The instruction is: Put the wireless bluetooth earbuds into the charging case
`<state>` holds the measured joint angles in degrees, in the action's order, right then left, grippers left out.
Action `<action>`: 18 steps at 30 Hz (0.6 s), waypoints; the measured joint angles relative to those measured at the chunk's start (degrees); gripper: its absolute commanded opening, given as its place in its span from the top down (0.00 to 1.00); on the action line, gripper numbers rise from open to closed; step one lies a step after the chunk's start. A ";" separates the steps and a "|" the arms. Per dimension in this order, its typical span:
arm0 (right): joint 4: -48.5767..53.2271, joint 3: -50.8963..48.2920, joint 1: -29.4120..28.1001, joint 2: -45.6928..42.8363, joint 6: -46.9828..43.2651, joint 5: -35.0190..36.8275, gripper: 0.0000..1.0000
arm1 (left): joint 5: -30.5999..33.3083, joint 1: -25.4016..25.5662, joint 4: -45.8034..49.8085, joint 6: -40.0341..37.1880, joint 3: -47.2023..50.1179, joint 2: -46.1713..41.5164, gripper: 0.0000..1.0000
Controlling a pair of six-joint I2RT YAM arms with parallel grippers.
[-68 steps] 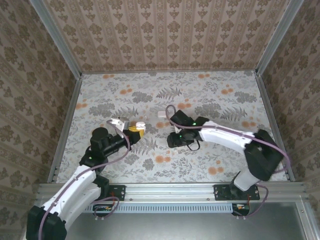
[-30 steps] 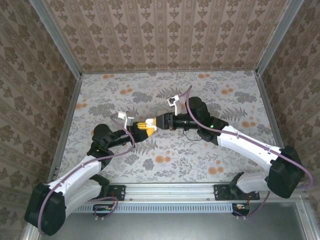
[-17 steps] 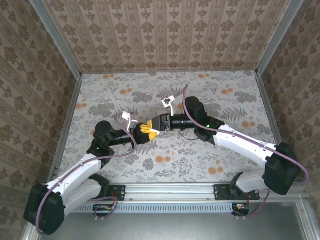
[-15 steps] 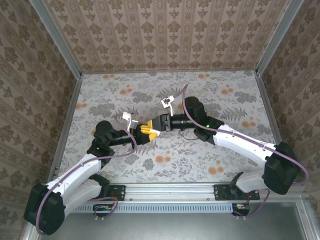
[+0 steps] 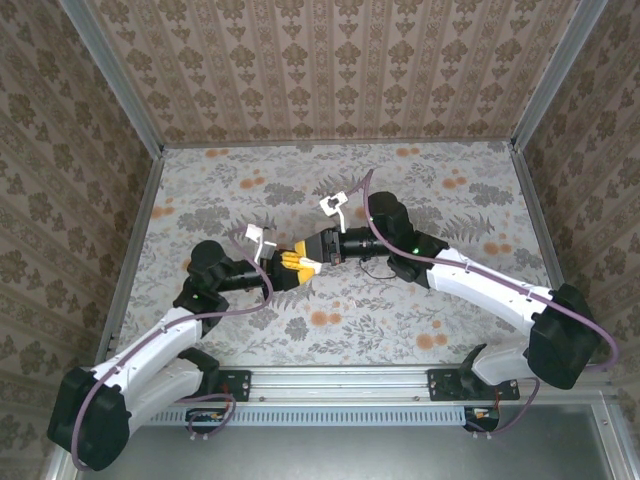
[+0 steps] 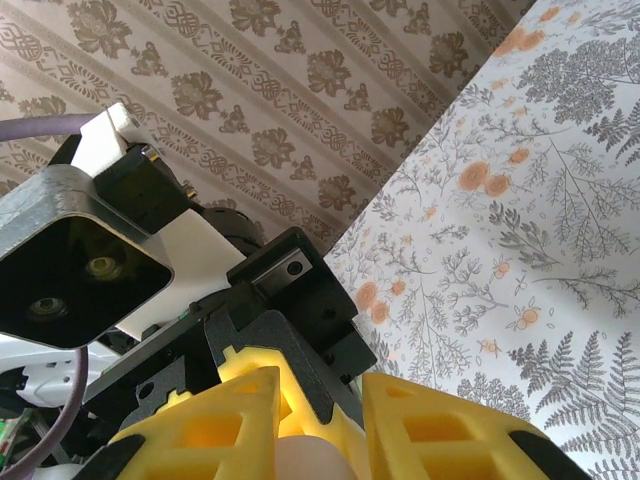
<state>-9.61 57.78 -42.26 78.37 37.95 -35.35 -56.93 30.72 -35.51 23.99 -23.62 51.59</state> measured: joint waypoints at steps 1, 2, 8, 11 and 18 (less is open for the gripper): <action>0.20 0.13 -0.02 0.00 -0.28 -0.02 0.89 | -0.07 0.00 0.04 -0.09 -0.02 -0.07 0.99; 0.59 0.31 -0.02 0.00 -0.42 -0.02 0.89 | -0.11 -0.04 0.09 -0.15 -0.02 -0.11 1.00; 3.28 1.44 -0.11 -0.31 -1.57 0.83 0.46 | 0.26 -0.50 0.66 -0.96 -0.04 -0.42 1.00; 6.71 1.77 1.03 -2.21 -2.23 3.19 0.37 | 1.57 -1.68 1.97 -1.70 -0.04 -1.14 1.00; 17.27 2.64 5.55 -11.50 -3.76 9.20 0.36 | 4.83 -3.58 6.29 -3.61 0.42 -4.96 1.00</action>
<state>7.66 60.42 -36.71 66.87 34.20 -26.15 -52.10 27.14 -29.21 20.38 -23.20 46.63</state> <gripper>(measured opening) 0.649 0.146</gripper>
